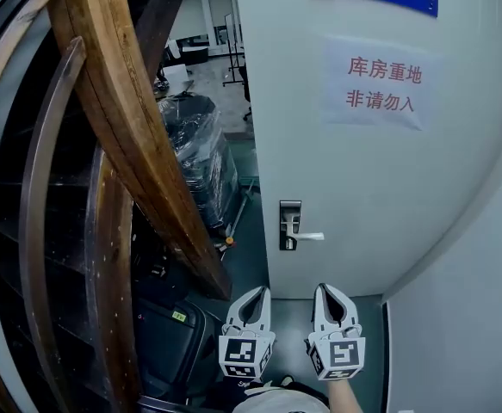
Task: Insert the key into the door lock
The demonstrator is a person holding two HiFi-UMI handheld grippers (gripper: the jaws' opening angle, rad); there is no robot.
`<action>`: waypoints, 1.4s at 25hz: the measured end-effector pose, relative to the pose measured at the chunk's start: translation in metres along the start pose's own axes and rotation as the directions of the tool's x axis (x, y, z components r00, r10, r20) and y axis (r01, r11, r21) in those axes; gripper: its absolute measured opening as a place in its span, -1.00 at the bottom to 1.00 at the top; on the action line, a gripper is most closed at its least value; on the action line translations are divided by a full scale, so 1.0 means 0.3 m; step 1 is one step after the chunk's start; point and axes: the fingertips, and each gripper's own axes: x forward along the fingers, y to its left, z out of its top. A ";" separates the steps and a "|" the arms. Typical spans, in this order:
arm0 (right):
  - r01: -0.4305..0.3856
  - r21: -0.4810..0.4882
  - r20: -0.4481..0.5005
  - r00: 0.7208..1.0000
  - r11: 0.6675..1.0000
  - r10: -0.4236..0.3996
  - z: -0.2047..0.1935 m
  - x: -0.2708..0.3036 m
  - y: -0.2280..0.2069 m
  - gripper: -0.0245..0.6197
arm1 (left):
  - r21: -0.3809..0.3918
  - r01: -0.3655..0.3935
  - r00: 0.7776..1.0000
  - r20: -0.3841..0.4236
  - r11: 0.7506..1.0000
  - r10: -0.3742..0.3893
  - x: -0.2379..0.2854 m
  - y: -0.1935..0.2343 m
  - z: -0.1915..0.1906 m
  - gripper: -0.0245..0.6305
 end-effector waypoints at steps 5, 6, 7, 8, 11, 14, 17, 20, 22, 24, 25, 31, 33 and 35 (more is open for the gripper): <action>-0.019 -0.009 -0.010 1.000 1.000 0.019 0.003 0.017 0.018 -0.90 | 0.007 0.004 1.000 0.007 1.000 -0.004 0.003 0.003 0.016 -0.92; -0.020 -0.010 -0.011 1.000 1.000 0.020 0.003 0.021 0.019 -0.90 | 0.008 0.005 1.000 0.006 1.000 -0.005 0.005 0.005 0.015 -0.92; -0.021 -0.012 -0.012 1.000 1.000 0.021 0.002 0.023 0.020 -0.90 | 0.009 0.005 1.000 0.006 1.000 -0.005 0.005 0.008 0.014 -0.92; -0.021 -0.012 -0.014 1.000 1.000 0.021 0.000 0.024 0.021 -0.90 | 0.010 0.005 1.000 0.005 1.000 -0.005 0.005 0.010 0.013 -0.92; -0.021 -0.006 -0.017 1.000 1.000 0.020 -0.003 0.029 0.022 -0.90 | 0.009 0.005 1.000 0.005 1.000 -0.005 0.008 0.017 0.012 -0.92; -0.019 -0.006 -0.020 1.000 1.000 0.019 -0.006 0.033 0.025 -0.90 | 0.010 0.007 1.000 0.001 1.000 -0.007 0.009 0.019 0.007 -0.92; -0.019 -0.005 -0.021 1.000 1.000 0.018 -0.009 0.035 0.028 -0.90 | 0.008 0.010 1.000 0.001 1.000 -0.010 0.009 0.018 0.006 -0.92; -0.020 -0.006 -0.022 1.000 1.000 0.020 -0.007 0.035 0.036 -0.90 | 0.009 0.012 1.000 -0.002 1.000 -0.012 0.005 0.020 0.002 -0.92; -0.022 -0.003 -0.022 1.000 1.000 0.022 -0.009 0.037 0.039 -0.90 | 0.011 0.012 1.000 -0.007 1.000 -0.012 0.002 0.024 -0.005 -0.92; -0.024 0.001 -0.022 0.999 1.000 0.024 -0.013 0.038 0.041 -0.90 | 0.012 0.009 1.000 -0.011 1.000 -0.009 0.000 0.028 -0.009 -0.92; -0.025 0.002 -0.023 0.999 1.000 0.025 -0.015 0.038 0.043 -0.90 | 0.011 0.008 1.000 -0.012 1.000 -0.008 -0.001 0.030 -0.010 -0.92; -0.030 0.008 -0.033 0.999 1.000 0.030 -0.024 0.041 0.051 -0.90 | 0.006 0.008 1.000 -0.018 1.000 -0.008 -0.002 0.033 -0.021 -0.92; -0.030 0.010 -0.032 0.999 0.999 0.030 -0.026 0.042 0.051 -0.90 | 0.006 0.009 1.000 -0.021 1.000 -0.008 -0.001 0.034 -0.025 -0.92; -0.031 0.010 -0.031 0.999 0.999 0.031 -0.028 0.044 0.050 -0.90 | 0.004 0.008 1.000 -0.021 1.000 -0.008 0.001 0.035 -0.027 -0.92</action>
